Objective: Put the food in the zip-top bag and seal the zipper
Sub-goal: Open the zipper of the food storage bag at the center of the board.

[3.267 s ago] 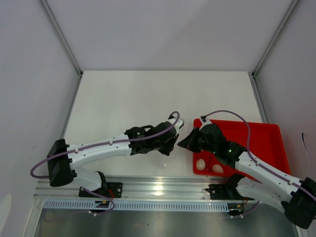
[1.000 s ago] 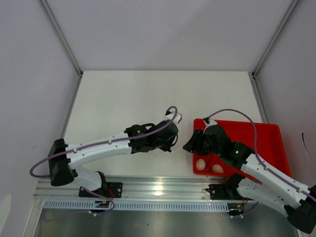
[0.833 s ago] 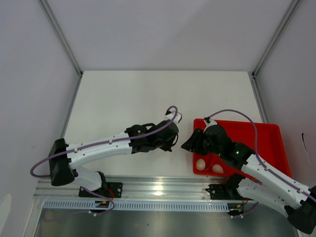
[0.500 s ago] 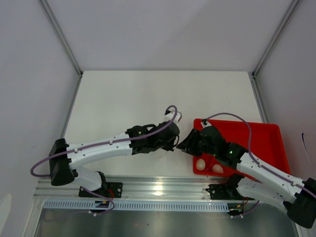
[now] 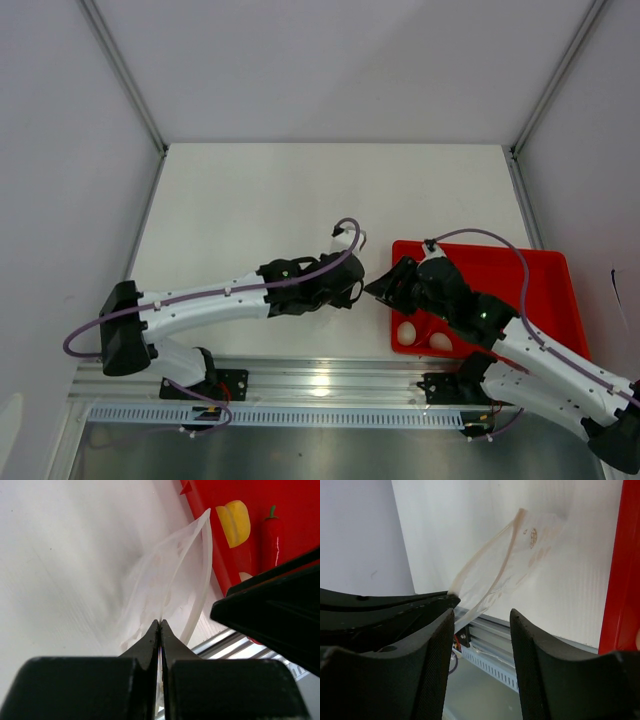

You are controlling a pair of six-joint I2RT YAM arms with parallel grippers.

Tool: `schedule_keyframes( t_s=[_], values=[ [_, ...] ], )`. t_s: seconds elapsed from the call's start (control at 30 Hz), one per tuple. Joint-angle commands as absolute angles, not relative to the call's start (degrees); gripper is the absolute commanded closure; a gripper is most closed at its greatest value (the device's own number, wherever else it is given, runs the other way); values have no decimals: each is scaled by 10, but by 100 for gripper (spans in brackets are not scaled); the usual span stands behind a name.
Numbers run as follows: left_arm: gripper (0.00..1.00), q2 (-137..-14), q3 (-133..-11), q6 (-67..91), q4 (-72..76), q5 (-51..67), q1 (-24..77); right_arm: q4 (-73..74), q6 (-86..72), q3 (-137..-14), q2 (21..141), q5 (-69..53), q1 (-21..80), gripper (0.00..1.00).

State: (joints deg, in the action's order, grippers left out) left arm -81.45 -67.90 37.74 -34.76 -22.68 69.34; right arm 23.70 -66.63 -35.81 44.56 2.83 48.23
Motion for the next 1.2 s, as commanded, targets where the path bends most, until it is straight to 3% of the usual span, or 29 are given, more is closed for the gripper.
schedule_keyframes(
  t_s=[0.0, 0.5, 0.7, 0.8, 0.93, 1.07, 1.17],
  values=[
    [99, -811, -670, 393, -331, -245, 700, 286, -691, -399, 440, 89, 485, 48],
    [99, -823, -683, 402, -330, -262, 715, 266, -717, -410, 531, 78, 483, 50],
    [100, -833, -688, 405, -328, -249, 717, 259, -719, -400, 536, 70, 485, 58],
    [99, -837, -686, 400, -318, -233, 717, 257, -714, -389, 534, 69, 486, 66],
    [99, -843, -687, 396, -312, -215, 717, 252, -697, -379, 532, 74, 486, 86],
    [99, -847, -686, 394, -307, -203, 717, 253, -680, -380, 540, 76, 486, 97],
    [99, -848, -686, 390, -306, -200, 717, 245, -663, -382, 547, 70, 486, 100]
  ],
)
